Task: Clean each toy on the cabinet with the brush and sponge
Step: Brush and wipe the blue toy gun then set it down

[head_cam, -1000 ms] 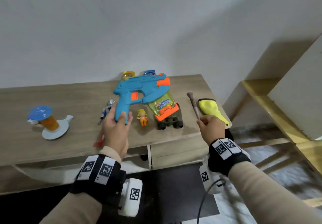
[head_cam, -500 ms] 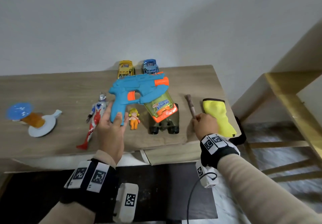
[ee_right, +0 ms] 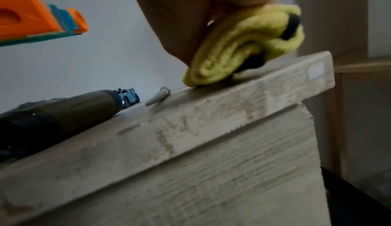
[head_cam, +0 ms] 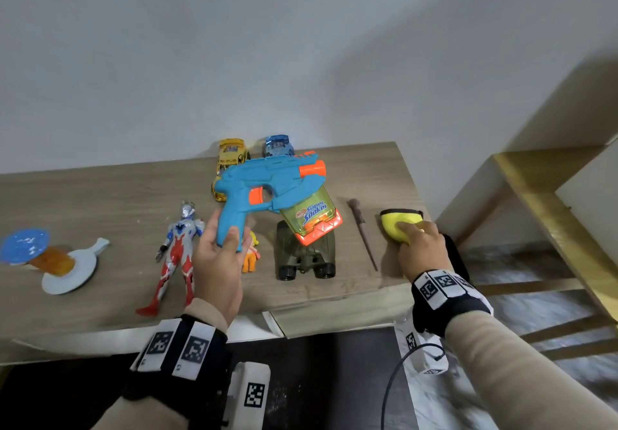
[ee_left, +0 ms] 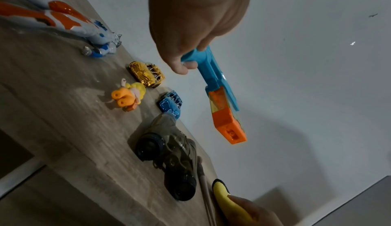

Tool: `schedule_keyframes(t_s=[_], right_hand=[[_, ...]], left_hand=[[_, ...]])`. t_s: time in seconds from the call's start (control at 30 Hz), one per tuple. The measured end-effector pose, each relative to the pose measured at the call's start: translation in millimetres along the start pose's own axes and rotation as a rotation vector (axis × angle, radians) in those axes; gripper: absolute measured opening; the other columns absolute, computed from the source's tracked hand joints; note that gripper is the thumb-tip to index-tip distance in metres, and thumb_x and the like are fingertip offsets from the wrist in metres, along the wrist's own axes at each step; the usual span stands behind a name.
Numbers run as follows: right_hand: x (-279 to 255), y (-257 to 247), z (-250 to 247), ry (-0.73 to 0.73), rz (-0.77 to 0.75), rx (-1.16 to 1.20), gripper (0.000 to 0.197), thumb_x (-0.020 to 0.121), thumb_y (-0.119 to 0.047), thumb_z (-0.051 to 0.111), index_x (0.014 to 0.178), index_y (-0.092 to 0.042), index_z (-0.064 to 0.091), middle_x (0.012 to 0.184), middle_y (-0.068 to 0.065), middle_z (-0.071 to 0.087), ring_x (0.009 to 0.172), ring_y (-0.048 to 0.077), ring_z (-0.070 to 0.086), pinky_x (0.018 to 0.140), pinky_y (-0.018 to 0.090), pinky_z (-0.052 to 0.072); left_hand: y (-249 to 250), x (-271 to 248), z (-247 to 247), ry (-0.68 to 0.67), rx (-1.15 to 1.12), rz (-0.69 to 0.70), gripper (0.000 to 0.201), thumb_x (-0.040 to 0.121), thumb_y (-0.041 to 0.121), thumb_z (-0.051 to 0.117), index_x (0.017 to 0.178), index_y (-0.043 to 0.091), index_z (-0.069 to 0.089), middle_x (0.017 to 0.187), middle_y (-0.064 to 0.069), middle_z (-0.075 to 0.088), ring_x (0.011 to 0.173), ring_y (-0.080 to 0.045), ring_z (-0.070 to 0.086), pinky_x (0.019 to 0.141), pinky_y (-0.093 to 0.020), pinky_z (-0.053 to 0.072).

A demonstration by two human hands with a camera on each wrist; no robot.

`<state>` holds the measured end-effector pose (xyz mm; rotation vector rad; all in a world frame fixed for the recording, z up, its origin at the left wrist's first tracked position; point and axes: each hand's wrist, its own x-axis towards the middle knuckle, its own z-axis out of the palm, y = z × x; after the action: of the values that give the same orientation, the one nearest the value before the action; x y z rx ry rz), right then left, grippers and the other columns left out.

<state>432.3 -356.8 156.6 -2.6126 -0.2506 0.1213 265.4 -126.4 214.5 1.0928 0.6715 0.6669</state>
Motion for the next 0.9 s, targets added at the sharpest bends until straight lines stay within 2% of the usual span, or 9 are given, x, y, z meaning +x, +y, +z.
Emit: schedule_keyframes(t_s=[0.17,0.27,0.4,0.47,0.53,0.63,0.77,0.83,0.9], right_hand=[[-5.4,-48.2,-23.9,0.33,-0.256,0.275,0.04,0.079,0.002,0.057,0.117,-0.01,0.063,0.116,0.02,0.058,0.101,0.037,0.058,0.086,0.02,0.033],[-22.9,-106.0,-37.3,0.411,-0.502,0.347,0.04,0.076,-0.002,0.056,0.115,-0.011,0.064,0.114,0.019,0.059,0.099,0.033,0.059,0.087,0.015,0.032],[-65.1,-162.9,-23.7,0.315,-0.761,0.217,0.038,0.073,-0.006,0.051,0.105,-0.015,0.069,0.109,0.017,0.063,0.09,0.037,0.058,0.079,0.034,0.049],[-93.3,-179.6,-11.7,0.176,-0.928,0.153,0.039,0.073,-0.011,0.043,0.099,-0.017,0.071,0.104,0.013,0.066,0.083,0.036,0.06,0.072,0.038,0.054],[-118.2,-194.0,-9.2,0.045,-1.031,0.199,0.041,0.074,-0.012,0.041,0.102,-0.018,0.071,0.105,0.011,0.066,0.089,0.033,0.059,0.079,0.036,0.051],[-124.5,-214.0,-17.5,0.207,-0.896,0.356,0.04,0.076,-0.008,0.047,0.109,-0.017,0.068,0.112,0.012,0.063,0.103,0.022,0.054,0.092,0.022,0.041],[-111.3,-232.5,-24.7,0.478,-0.638,0.333,0.04,0.076,0.0,0.055,0.112,-0.013,0.066,0.116,0.019,0.059,0.101,0.035,0.057,0.089,0.029,0.043],[-117.3,-245.5,-16.7,0.462,-0.665,0.212,0.04,0.073,0.007,0.057,0.107,-0.011,0.068,0.113,0.022,0.06,0.095,0.04,0.057,0.084,0.038,0.047],[-134.2,-261.6,-4.9,0.343,-0.829,0.158,0.038,0.073,0.008,0.054,0.102,-0.01,0.07,0.107,0.021,0.064,0.089,0.042,0.059,0.08,0.042,0.05]], left_hand=[[11.8,8.3,-4.5,0.015,-0.059,0.04,0.048,0.097,0.002,0.044,0.144,0.011,0.035,0.114,0.007,0.059,0.103,-0.012,0.062,0.101,-0.034,0.045],[23.2,9.4,-10.2,0.005,-0.102,0.056,0.047,0.098,0.002,0.043,0.143,0.011,0.036,0.11,0.009,0.059,0.1,-0.011,0.062,0.093,-0.026,0.051],[41.4,10.3,-23.8,0.001,-0.106,0.083,0.042,0.097,0.0,0.045,0.135,0.017,0.044,0.121,-0.004,0.059,0.105,-0.017,0.061,0.093,-0.026,0.051],[52.2,13.0,-36.8,0.019,-0.092,0.111,0.044,0.096,-0.001,0.047,0.134,0.018,0.046,0.123,-0.01,0.058,0.094,-0.012,0.064,0.09,-0.027,0.052],[61.7,15.7,-53.5,0.029,-0.072,0.14,0.045,0.095,-0.002,0.048,0.135,0.018,0.046,0.117,-0.008,0.062,0.082,-0.004,0.067,0.084,-0.025,0.053],[74.0,15.8,-81.3,-0.005,-0.014,0.173,0.04,0.096,0.001,0.048,0.133,0.016,0.05,0.101,-0.001,0.067,0.074,-0.002,0.066,0.075,-0.021,0.055],[86.2,6.4,-109.4,-0.076,-0.001,0.137,0.045,0.096,0.006,0.05,0.138,0.02,0.046,0.117,-0.004,0.066,0.097,-0.015,0.068,0.09,-0.034,0.051],[90.6,1.6,-117.5,-0.121,-0.016,0.118,0.043,0.096,0.004,0.049,0.135,0.024,0.048,0.117,-0.004,0.065,0.1,-0.017,0.067,0.095,-0.037,0.048],[93.6,-1.2,-124.3,-0.134,-0.01,0.12,0.043,0.095,0.003,0.049,0.13,0.028,0.049,0.117,-0.002,0.065,0.099,-0.013,0.066,0.097,-0.036,0.048]])
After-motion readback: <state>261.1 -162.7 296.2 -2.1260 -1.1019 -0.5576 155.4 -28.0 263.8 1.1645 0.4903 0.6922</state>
